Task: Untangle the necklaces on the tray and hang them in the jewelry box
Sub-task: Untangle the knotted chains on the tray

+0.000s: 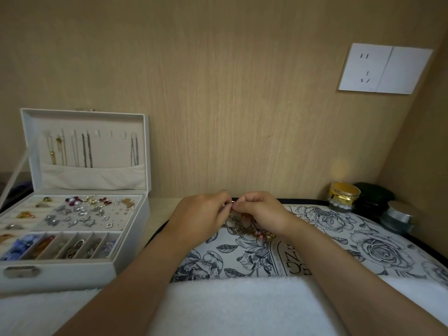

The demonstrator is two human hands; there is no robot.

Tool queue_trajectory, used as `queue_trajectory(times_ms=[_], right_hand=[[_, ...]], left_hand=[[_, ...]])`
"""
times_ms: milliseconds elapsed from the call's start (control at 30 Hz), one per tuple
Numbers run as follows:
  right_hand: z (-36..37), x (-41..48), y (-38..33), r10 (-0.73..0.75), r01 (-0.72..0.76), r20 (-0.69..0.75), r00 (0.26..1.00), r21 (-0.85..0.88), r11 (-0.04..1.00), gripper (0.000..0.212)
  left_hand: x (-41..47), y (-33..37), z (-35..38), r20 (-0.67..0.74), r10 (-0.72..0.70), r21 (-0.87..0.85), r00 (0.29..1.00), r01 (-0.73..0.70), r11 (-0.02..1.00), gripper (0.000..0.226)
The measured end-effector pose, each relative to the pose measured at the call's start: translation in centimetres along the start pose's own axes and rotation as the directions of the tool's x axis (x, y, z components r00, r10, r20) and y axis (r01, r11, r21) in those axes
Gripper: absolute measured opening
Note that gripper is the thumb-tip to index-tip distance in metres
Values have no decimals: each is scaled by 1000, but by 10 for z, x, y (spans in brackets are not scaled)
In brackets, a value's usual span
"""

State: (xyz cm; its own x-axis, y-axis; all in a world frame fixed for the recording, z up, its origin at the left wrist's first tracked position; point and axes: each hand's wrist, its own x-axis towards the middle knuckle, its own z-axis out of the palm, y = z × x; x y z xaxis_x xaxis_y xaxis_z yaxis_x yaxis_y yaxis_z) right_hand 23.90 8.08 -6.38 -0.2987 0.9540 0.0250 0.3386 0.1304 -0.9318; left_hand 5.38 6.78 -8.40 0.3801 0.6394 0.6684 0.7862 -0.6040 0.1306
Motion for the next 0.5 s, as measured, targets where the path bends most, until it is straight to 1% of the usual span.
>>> queue_trajectory(times_ms=[67,133,200,233,267,333,367,433,500], right_hand=[[-1,1,2,10,-10,-4,1000,-16,1000,22],[-3,1,2,15,-15,11,1000,-36,999,26],[-4,-1,2,27,-24,42,999,-67,997,28],[-4,-1,1,31,-27,49,998,-74,997,27],[-4,-1,1,29,-27,39,999,-69,997,26],[-5,0,2,-2,1,-21,1000,-36,999,20],[-5,0,2,-26,24,-46,999,-30,999,18],[-4,0,3,-75,72,-61,995,-41,997,14],[-3,1,3,-112,108,-84,990,-47,993,10]], left_hand=[[0,1,0,-38,30,-9,999,-31,999,17],[1,0,0,-59,14,-42,998,-17,999,17],[1,1,2,-49,-47,-97,998,42,994,13],[0,2,5,-26,-108,-151,994,103,983,12],[0,3,6,22,-189,-231,982,189,955,12],[1,6,8,159,-330,-421,931,366,830,13],[2,7,8,201,-364,-482,909,416,771,14],[2,7,6,233,-389,-546,891,451,706,15],[3,6,4,247,-400,-569,883,466,678,16]])
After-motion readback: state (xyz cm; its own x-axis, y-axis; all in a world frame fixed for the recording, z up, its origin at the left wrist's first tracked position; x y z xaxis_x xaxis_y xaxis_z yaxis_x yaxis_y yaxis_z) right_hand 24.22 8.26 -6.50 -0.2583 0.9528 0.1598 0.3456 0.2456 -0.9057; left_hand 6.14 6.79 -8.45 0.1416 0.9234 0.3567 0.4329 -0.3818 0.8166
